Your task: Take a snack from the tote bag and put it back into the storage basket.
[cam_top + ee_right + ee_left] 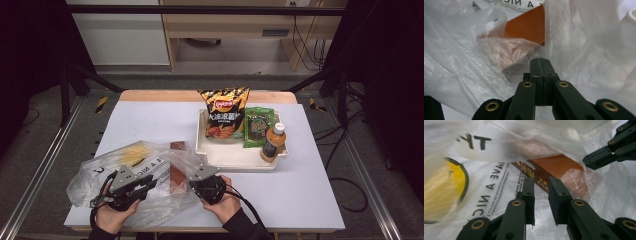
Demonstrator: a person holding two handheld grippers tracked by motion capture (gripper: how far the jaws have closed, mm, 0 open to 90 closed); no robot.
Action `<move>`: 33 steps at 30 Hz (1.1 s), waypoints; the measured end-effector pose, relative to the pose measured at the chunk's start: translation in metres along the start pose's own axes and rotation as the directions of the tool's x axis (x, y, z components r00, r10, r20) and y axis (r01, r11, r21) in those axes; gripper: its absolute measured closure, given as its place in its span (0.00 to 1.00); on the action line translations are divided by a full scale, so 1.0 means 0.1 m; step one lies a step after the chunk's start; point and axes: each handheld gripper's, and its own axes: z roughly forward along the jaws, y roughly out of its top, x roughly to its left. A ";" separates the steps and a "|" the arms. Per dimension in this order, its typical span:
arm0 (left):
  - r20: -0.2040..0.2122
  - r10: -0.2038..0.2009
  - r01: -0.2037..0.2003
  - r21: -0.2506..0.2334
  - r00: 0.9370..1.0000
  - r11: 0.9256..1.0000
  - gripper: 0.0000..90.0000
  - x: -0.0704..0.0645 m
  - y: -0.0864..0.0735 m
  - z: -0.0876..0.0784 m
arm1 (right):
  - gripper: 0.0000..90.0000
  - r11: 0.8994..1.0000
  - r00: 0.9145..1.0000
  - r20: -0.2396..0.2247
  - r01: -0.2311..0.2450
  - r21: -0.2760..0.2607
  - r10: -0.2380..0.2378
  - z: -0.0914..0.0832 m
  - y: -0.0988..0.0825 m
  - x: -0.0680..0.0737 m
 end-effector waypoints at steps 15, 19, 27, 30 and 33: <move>0.074 0.060 -0.067 0.097 0.995 0.993 0.84 -0.28 -0.22 0.16 | 1.00 0.992 0.998 -0.058 -0.003 -0.130 -0.004 0.00 0.24 0.13; 0.093 0.069 -0.080 0.120 0.993 0.990 0.86 -0.33 -0.26 0.19 | 0.99 0.993 0.999 -0.053 0.006 -0.114 -0.012 0.13 0.28 0.16; 0.137 0.099 -0.121 0.156 0.986 0.980 0.87 -0.49 -0.33 0.29 | 0.96 0.995 1.000 -0.013 0.027 -0.091 -0.028 0.12 0.27 0.15; 0.144 0.114 -0.137 0.163 0.983 0.977 0.87 -0.54 -0.34 0.33 | 0.96 0.996 1.000 0.005 0.024 -0.086 -0.024 0.08 0.23 0.11; 0.150 0.117 -0.142 0.168 0.982 0.976 0.86 -0.55 -0.35 0.37 | 0.96 0.996 1.000 0.015 0.008 -0.088 -0.007 0.04 0.18 0.06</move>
